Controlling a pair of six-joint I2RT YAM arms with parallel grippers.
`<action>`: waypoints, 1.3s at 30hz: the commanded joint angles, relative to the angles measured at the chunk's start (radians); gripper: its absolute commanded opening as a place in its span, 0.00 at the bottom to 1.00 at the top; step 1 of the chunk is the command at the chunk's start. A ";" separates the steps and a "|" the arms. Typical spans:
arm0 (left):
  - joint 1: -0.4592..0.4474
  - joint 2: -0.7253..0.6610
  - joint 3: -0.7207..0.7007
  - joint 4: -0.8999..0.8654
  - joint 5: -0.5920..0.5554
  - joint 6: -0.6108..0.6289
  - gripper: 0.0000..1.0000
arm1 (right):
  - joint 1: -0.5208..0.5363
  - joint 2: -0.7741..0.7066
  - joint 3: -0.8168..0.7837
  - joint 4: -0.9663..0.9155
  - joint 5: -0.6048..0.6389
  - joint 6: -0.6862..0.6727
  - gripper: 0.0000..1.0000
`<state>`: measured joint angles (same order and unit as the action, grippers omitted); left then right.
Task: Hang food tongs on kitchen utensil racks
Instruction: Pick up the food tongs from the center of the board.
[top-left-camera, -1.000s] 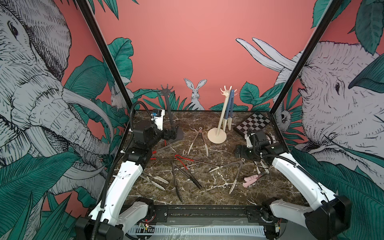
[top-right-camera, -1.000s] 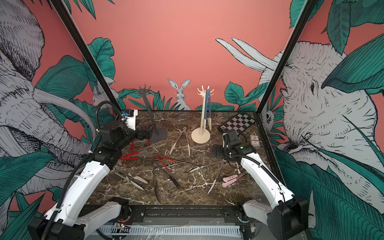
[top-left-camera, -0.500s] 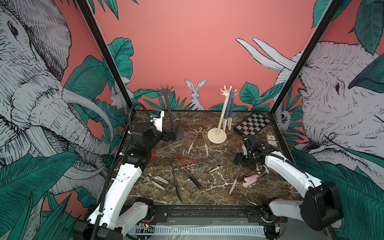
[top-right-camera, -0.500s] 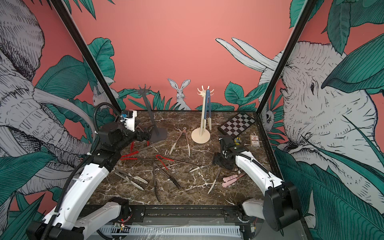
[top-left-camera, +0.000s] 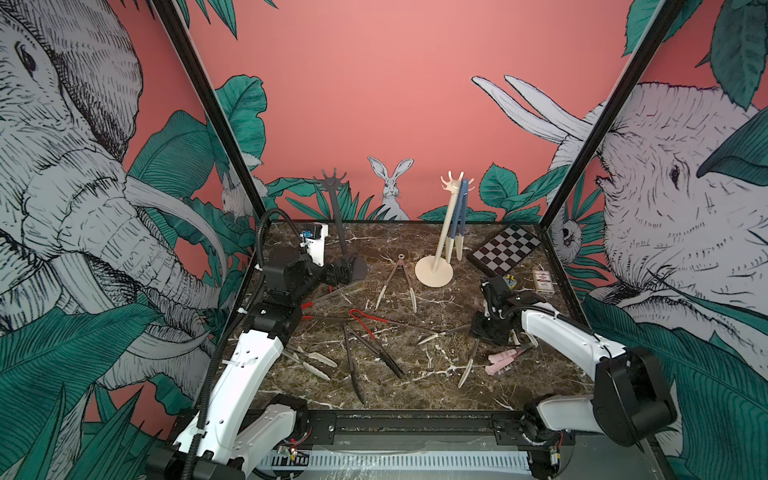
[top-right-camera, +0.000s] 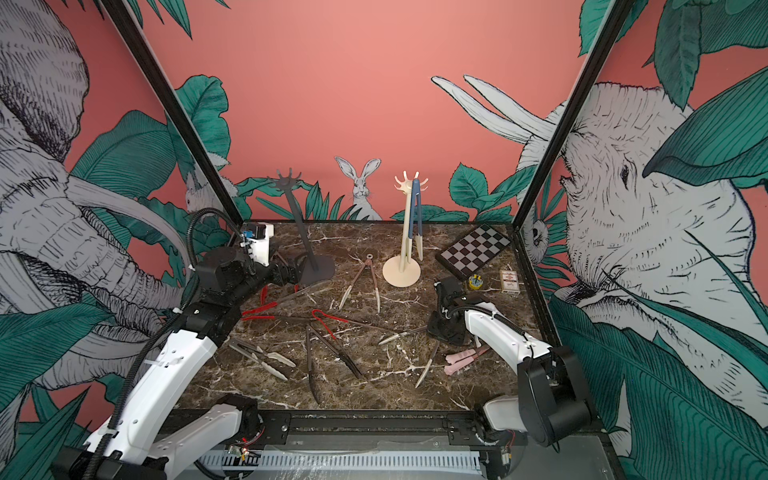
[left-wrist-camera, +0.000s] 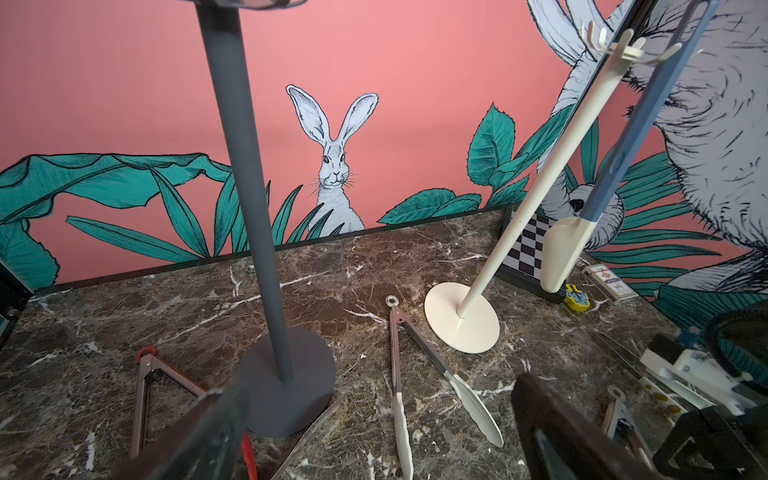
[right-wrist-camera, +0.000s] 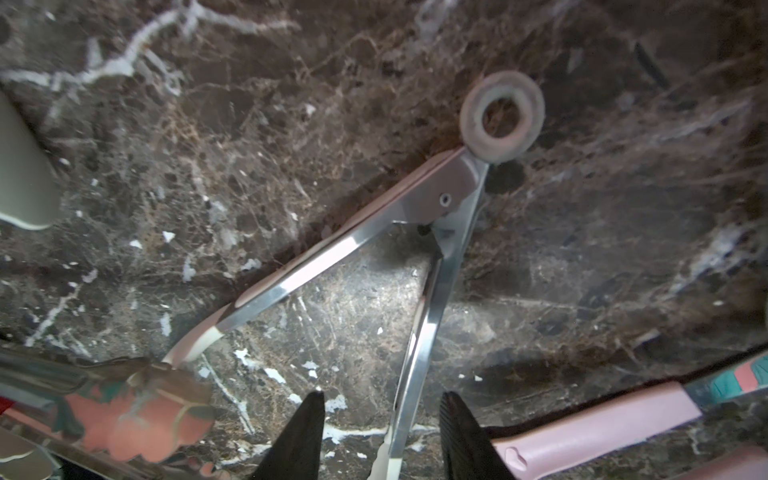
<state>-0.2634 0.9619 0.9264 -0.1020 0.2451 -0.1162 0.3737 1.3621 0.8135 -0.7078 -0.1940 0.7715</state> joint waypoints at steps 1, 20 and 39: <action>-0.005 -0.031 -0.013 -0.014 -0.008 0.007 0.99 | 0.012 0.013 -0.014 0.007 0.035 0.036 0.43; -0.005 -0.051 -0.028 -0.051 0.232 0.055 0.99 | 0.017 0.099 -0.034 0.059 0.058 0.035 0.35; -0.005 -0.022 -0.053 -0.161 0.591 0.187 1.00 | 0.033 0.171 -0.021 0.095 0.074 0.023 0.18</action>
<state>-0.2634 0.9428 0.8936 -0.2302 0.7631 0.0124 0.3954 1.5108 0.7868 -0.6193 -0.1345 0.7818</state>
